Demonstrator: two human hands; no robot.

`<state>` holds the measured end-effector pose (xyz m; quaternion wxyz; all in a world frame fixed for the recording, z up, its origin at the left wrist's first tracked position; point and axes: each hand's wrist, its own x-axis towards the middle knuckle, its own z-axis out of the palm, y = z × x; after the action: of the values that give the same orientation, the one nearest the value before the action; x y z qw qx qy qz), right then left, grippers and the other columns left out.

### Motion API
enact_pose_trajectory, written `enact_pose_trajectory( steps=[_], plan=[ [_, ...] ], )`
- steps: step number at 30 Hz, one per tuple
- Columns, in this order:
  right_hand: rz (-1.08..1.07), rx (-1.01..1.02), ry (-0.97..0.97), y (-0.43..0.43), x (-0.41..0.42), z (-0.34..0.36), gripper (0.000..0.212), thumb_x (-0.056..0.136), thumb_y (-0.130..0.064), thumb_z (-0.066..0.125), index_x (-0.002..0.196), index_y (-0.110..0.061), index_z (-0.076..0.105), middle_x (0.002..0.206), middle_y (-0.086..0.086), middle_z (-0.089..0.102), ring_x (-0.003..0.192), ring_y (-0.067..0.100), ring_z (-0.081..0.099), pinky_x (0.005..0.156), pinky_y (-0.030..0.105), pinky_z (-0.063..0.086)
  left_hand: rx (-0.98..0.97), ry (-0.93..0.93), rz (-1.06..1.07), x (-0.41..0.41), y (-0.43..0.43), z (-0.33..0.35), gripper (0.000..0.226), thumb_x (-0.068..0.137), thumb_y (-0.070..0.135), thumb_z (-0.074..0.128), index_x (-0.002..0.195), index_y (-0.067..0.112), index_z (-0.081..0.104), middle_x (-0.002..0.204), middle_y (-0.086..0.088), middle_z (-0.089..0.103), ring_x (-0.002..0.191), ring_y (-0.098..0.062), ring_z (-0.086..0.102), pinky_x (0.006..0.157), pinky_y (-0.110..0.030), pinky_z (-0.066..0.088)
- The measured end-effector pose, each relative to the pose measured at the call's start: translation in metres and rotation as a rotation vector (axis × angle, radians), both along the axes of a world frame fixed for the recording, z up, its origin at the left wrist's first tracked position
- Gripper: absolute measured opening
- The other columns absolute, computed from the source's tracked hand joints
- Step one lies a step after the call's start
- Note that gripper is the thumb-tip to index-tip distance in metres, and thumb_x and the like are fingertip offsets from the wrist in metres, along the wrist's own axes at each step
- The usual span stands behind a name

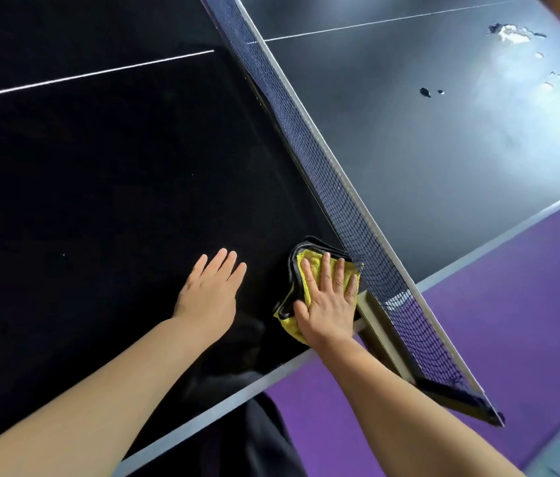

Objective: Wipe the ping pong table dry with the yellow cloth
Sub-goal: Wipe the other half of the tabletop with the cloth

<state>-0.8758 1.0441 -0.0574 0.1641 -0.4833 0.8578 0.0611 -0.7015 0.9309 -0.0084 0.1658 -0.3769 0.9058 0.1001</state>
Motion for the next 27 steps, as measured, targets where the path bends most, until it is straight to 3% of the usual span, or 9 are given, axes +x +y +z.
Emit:
enact_pose_trajectory(
  steps=[5,11,16,20,27],
  plan=[
    [-0.070,-0.028,-0.002,0.022,0.049,-0.001,0.081,0.073,-0.053,0.011,0.149,-0.041,-0.013,0.162,0.004,-0.019,0.145,0.030,-0.028,0.116,0.051,-0.020,0.020,0.020,-0.053,0.034,0.009,0.001,0.062,0.099,0.020,0.036,0.151,0.020,0.002,0.159,-0.004,-0.002,0.145,-0.020,-0.010,0.118,-0.039,-0.004],
    [-0.049,0.048,-0.010,0.024,0.134,0.002,0.079,0.075,-0.055,0.006,0.147,-0.042,-0.024,0.157,0.004,-0.031,0.142,0.031,-0.036,0.116,0.056,-0.018,0.048,0.011,-0.028,0.115,0.021,-0.002,0.066,0.098,0.022,0.042,0.151,0.020,0.003,0.159,-0.004,-0.001,0.146,-0.020,-0.008,0.118,-0.039,-0.003],
    [0.079,0.073,-0.004,0.012,0.217,0.000,0.080,0.079,-0.059,0.008,0.149,-0.040,-0.024,0.158,0.008,-0.031,0.140,0.034,-0.038,0.114,0.059,-0.017,0.062,-0.053,0.037,0.205,0.022,-0.008,0.074,0.095,0.024,0.049,0.151,0.019,0.000,0.159,-0.003,-0.003,0.145,-0.019,-0.009,0.116,-0.038,-0.005],
    [0.169,0.098,-0.023,0.000,0.280,-0.001,0.082,0.079,-0.076,-0.001,0.149,-0.039,-0.024,0.154,0.007,-0.038,0.139,0.034,-0.040,0.114,0.060,-0.017,0.072,-0.103,0.108,0.282,0.026,-0.012,0.080,0.094,0.032,0.053,0.151,0.018,-0.002,0.159,-0.004,-0.005,0.145,-0.020,-0.009,0.116,-0.038,-0.006],
    [0.447,0.097,-0.045,-0.018,0.387,-0.002,0.082,0.089,-0.075,0.014,0.151,-0.037,-0.024,0.155,0.009,-0.037,0.138,0.036,-0.041,0.112,0.063,-0.016,0.093,-0.076,0.245,0.383,0.041,-0.009,0.086,0.092,0.038,0.054,0.150,0.016,-0.006,0.158,-0.003,-0.010,0.145,-0.017,-0.012,0.116,-0.037,-0.008]
  ],
)
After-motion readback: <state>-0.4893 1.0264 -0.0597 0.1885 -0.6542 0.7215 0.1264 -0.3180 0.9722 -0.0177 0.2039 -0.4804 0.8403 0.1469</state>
